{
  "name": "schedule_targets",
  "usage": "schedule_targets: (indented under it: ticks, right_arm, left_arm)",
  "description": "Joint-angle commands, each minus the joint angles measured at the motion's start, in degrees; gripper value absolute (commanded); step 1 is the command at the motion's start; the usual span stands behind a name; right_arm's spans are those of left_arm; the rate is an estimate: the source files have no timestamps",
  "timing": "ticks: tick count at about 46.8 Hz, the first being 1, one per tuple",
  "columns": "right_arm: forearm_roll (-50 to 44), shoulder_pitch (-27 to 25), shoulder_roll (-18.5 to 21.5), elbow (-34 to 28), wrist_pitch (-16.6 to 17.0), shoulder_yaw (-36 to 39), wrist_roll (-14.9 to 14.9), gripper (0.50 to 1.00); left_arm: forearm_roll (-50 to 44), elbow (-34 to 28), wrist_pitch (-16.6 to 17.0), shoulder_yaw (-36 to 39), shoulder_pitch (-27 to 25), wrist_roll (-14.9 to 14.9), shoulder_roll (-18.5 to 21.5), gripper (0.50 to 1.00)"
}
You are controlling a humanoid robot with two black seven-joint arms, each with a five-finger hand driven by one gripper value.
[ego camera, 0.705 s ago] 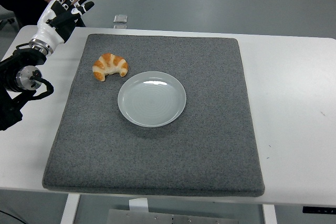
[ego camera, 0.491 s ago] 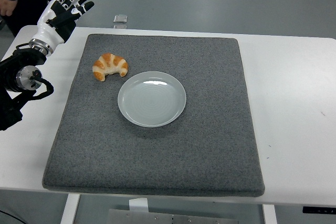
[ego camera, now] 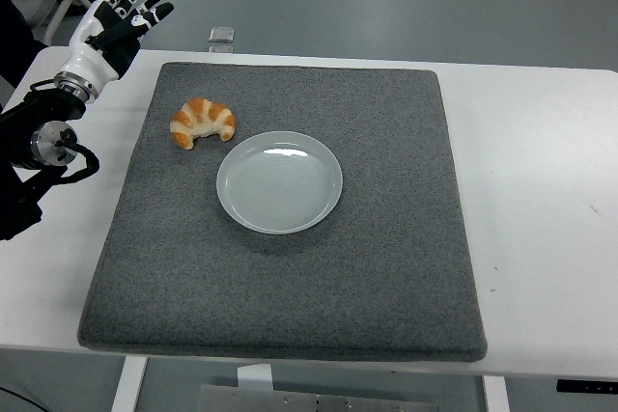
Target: Place the bread on the plate
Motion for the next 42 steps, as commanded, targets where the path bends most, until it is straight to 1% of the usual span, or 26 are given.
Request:
schedule_targets:
  ticks: [1,30,42]
  right_arm:
    - [0.00,0.00,0.00,0.00,0.00,-0.04,0.01,0.930]
    - [0.00,0.00,0.00,0.00,0.00,0.05,-0.08,0.930]
    - [0.00,0.00,0.00,0.00,0.00,0.05,0.01,0.930]
  left_arm:
    - [0.08,0.00,0.00,0.01,0.00,0.00,0.00,0.990]
    - [0.16,0.00,0.00,0.09,-0.09,0.00,0.09,0.990]
    - [0.25,-0.09,0.09,0.18,-0.26,0.88,0.18,0.990]
